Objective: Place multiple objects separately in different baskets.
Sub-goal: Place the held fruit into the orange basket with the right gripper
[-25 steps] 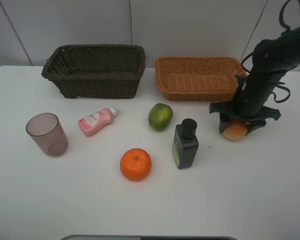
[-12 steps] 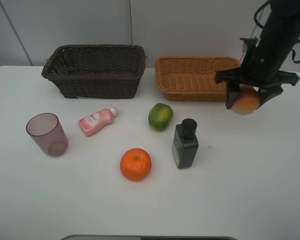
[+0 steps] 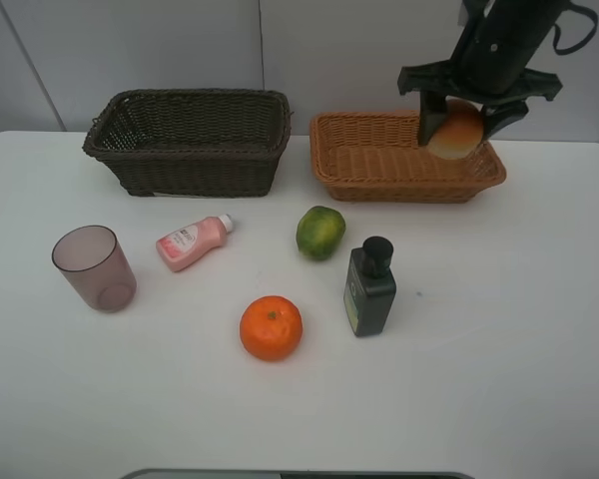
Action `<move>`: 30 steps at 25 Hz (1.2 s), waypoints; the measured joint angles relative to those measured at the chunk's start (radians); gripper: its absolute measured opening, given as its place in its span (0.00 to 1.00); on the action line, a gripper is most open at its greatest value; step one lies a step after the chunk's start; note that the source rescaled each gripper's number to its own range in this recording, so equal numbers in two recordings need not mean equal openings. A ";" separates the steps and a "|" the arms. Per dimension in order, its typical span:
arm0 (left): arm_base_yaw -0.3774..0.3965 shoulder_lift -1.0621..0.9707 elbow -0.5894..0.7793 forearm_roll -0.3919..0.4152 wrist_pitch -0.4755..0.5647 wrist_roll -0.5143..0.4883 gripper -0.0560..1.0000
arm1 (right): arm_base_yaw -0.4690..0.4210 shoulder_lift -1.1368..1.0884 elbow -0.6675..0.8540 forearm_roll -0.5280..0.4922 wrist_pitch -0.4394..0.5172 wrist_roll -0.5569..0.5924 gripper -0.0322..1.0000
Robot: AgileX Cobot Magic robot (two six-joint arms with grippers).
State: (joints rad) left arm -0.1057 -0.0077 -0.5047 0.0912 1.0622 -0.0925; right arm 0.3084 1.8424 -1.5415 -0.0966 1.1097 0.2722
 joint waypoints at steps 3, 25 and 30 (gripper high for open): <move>0.000 0.000 0.000 0.000 0.000 0.000 0.92 | 0.000 0.068 -0.078 -0.014 -0.019 0.000 0.41; 0.000 0.000 0.000 0.000 0.000 0.000 0.92 | 0.000 0.454 -0.292 -0.054 -0.376 -0.003 0.41; 0.000 0.000 0.000 0.000 0.000 0.000 0.92 | 0.000 0.468 -0.292 -0.092 -0.391 0.000 0.47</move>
State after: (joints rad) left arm -0.1057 -0.0077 -0.5047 0.0912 1.0622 -0.0925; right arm 0.3084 2.3108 -1.8335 -0.1886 0.7186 0.2722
